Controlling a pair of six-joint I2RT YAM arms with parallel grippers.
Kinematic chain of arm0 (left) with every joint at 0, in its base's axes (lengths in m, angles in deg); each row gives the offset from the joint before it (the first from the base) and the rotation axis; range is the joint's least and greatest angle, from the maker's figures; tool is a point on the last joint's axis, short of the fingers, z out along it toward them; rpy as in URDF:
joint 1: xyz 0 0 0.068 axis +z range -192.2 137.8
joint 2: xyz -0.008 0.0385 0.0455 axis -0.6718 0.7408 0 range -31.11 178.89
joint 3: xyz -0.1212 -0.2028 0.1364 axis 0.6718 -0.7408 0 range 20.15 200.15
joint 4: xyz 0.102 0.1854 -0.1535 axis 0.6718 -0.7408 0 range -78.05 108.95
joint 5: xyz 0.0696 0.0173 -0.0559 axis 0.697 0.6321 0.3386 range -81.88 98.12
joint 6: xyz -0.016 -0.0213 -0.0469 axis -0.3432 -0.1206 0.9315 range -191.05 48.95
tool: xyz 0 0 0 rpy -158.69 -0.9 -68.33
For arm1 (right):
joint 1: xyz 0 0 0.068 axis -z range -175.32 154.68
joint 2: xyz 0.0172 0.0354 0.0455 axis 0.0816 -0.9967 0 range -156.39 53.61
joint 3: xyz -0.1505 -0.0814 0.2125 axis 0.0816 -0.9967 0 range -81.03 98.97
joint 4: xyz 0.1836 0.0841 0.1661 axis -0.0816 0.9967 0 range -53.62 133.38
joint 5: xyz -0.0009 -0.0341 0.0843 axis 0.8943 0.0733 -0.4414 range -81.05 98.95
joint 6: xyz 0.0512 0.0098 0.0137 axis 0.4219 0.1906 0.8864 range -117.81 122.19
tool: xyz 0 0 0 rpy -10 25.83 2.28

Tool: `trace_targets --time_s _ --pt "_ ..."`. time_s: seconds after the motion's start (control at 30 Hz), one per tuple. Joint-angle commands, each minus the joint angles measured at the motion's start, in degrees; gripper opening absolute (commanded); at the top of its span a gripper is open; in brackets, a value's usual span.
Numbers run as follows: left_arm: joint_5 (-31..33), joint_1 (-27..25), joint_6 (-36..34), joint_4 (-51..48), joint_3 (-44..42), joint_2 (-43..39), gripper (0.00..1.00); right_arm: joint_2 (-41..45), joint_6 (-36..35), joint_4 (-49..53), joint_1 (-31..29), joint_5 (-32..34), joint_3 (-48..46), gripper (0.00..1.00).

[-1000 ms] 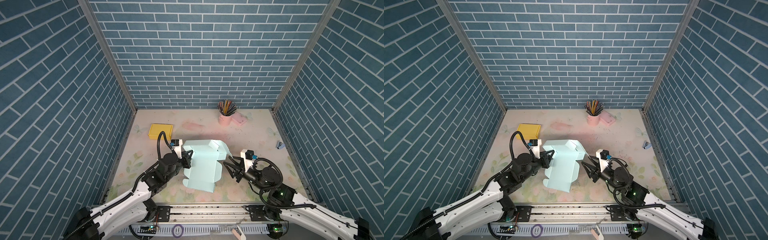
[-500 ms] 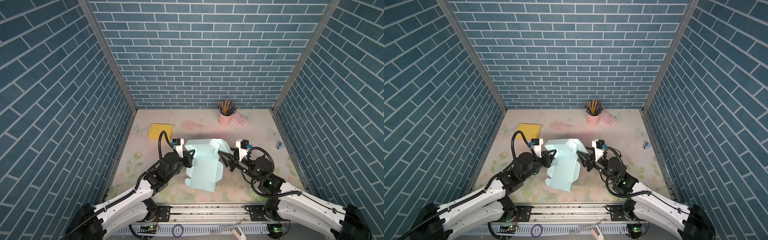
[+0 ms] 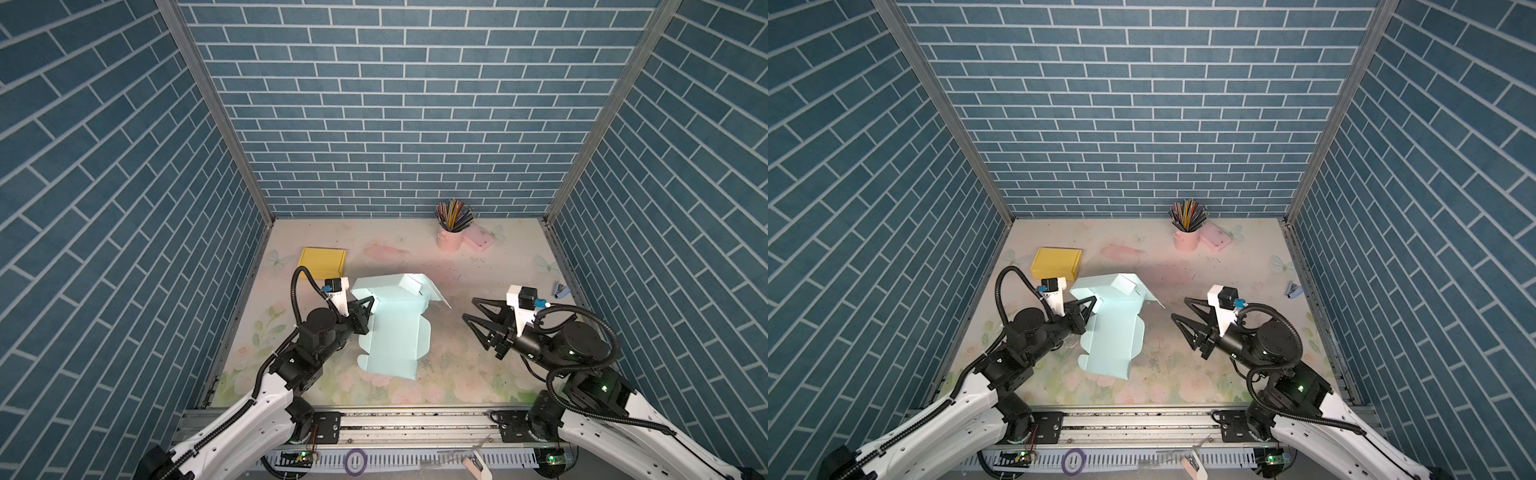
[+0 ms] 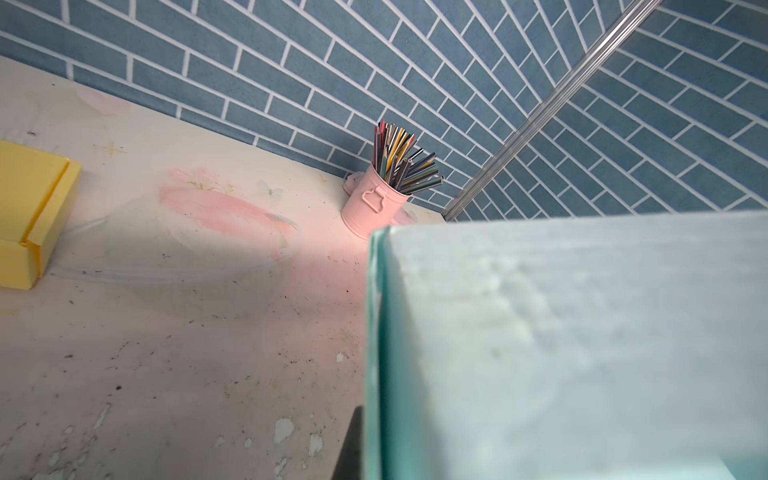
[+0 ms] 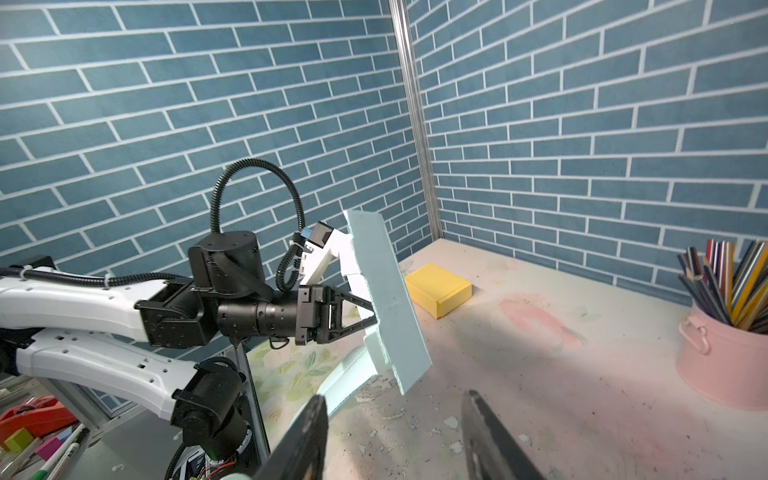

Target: Fold the paper box

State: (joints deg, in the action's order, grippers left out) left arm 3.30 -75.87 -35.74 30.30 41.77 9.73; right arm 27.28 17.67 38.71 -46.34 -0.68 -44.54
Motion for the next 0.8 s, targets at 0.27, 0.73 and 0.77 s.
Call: trace_targets --time_s 0.27,0.73,0.77 --pt "-11.2 2.0 -6.8 -3.6 2.9 4.5 0.0 -21.9 -5.4 3.6 2.8 -8.4 9.0 0.43" --pt "-6.8 2.1 -6.9 -3.2 2.4 9.8 0.0 -33.9 -7.4 5.3 -5.7 -2.3 12.3 0.32" --pt "-6.5 2.1 -6.8 -3.0 2.4 10.3 0.0 -35.1 -7.0 5.4 -6.3 1.3 12.5 0.32"
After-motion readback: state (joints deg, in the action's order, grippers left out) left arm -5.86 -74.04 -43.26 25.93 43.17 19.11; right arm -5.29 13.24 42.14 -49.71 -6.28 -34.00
